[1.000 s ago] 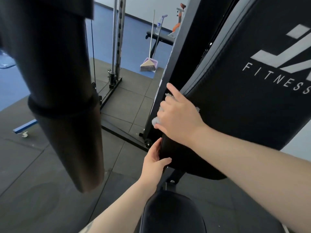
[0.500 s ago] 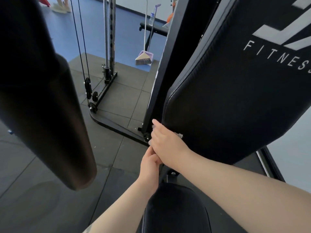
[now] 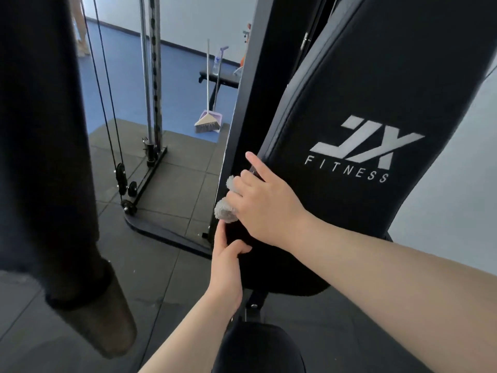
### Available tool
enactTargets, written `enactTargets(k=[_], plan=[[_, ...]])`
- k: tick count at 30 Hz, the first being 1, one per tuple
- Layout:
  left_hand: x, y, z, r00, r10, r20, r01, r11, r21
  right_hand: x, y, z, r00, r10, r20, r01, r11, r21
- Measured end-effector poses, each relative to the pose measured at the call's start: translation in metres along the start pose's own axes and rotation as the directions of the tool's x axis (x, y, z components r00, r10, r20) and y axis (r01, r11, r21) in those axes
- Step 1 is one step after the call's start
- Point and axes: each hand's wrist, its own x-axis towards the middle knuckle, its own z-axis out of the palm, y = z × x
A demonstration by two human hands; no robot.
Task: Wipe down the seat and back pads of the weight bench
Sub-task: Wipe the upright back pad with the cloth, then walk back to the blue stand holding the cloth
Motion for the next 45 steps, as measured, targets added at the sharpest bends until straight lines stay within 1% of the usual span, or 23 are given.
enactTargets(k=[2, 3, 6, 8, 10, 12, 14, 16, 19, 21, 24, 27, 29, 30, 32, 35, 38, 41, 45], plan=[[-0.004, 0.016, 0.01, 1.0, -0.007, -0.022, 0.007, 1.0, 0.006, -0.004, 0.017, -0.011, 0.997, 0.042, -0.057, -0.039, 0.998, 0.054], [-0.008, 0.025, 0.015, 1.0, -0.003, -0.028, 0.003, 1.0, 0.019, -0.008, 0.022, -0.017, 0.997, 0.057, -0.046, -0.055, 0.997, 0.045], [-0.024, 0.048, 0.027, 1.0, 0.007, -0.023, -0.005, 0.996, 0.095, -0.021, 0.032, -0.035, 0.995, 0.081, 0.049, -0.08, 0.996, -0.03], [-0.035, 0.061, 0.035, 0.999, 0.012, 0.029, -0.017, 0.987, 0.157, -0.028, 0.036, -0.05, 0.99, 0.107, 0.092, -0.104, 0.994, -0.043], [-0.045, 0.072, 0.04, 0.997, 0.0, 0.083, -0.017, 0.977, 0.214, -0.034, 0.036, -0.063, 0.979, 0.144, 0.147, -0.144, 0.99, -0.017], [-0.055, 0.083, 0.047, 0.992, -0.013, 0.124, -0.021, 0.963, 0.269, -0.048, 0.035, -0.077, 0.945, 0.243, 0.218, -0.259, 0.965, 0.047], [-0.065, 0.092, 0.05, 0.985, -0.018, 0.174, -0.045, 0.934, 0.354, -0.069, 0.035, -0.088, 0.878, 0.388, 0.28, -0.442, 0.882, 0.163], [-0.075, 0.098, 0.052, 0.978, -0.039, 0.204, -0.052, 0.905, 0.423, -0.096, 0.029, -0.097, 0.79, 0.496, 0.361, -0.593, 0.769, 0.241], [-0.093, 0.112, 0.058, 0.964, -0.063, 0.259, -0.082, 0.854, 0.514, -0.131, 0.022, -0.115, 0.636, 0.615, 0.466, -0.763, 0.593, 0.258], [-0.102, 0.12, 0.064, 0.954, -0.08, 0.289, -0.105, 0.812, 0.574, -0.148, 0.018, -0.128, 0.533, 0.648, 0.543, -0.841, 0.477, 0.256], [-0.116, 0.136, 0.075, 0.921, -0.105, 0.375, -0.196, 0.706, 0.68, -0.168, 0.014, -0.15, 0.381, 0.703, 0.6, -0.925, 0.291, 0.245], [-0.127, 0.152, 0.084, 0.901, -0.124, 0.416, -0.268, 0.596, 0.757, -0.179, 0.013, -0.174, 0.281, 0.75, 0.598, -0.954, 0.152, 0.257], [-0.13, 0.158, 0.087, 0.873, -0.106, 0.475, -0.366, 0.501, 0.784, -0.185, 0.012, -0.188, 0.206, 0.778, 0.594, -0.965, 0.06, 0.256], [-0.132, 0.161, 0.089, 0.864, -0.099, 0.493, -0.399, 0.462, 0.792, -0.188, 0.011, -0.194, 0.174, 0.788, 0.591, -0.967, 0.024, 0.254], [-0.138, 0.163, 0.087, 0.856, -0.115, 0.505, -0.421, 0.412, 0.808, -0.195, 0.003, -0.204, 0.129, 0.793, 0.595, -0.971, -0.021, 0.239], [-0.153, 0.162, 0.076, 0.848, -0.127, 0.514, -0.444, 0.357, 0.822, -0.206, -0.015, -0.213, 0.114, 0.782, 0.612, -0.971, -0.042, 0.234], [-0.172, 0.159, 0.059, 0.861, -0.145, 0.488, -0.426, 0.319, 0.847, -0.21, -0.034, -0.22, 0.133, 0.757, 0.639, -0.972, -0.025, 0.232], [-0.197, 0.157, 0.037, 0.879, -0.161, 0.448, -0.394, 0.282, 0.875, -0.202, -0.054, -0.223, 0.195, 0.729, 0.656, -0.962, 0.014, 0.271], [-0.228, 0.165, -0.012, 0.913, -0.182, 0.366, -0.318, 0.246, 0.916, -0.168, -0.089, -0.226, 0.325, 0.682, 0.655, -0.929, 0.101, 0.356]])
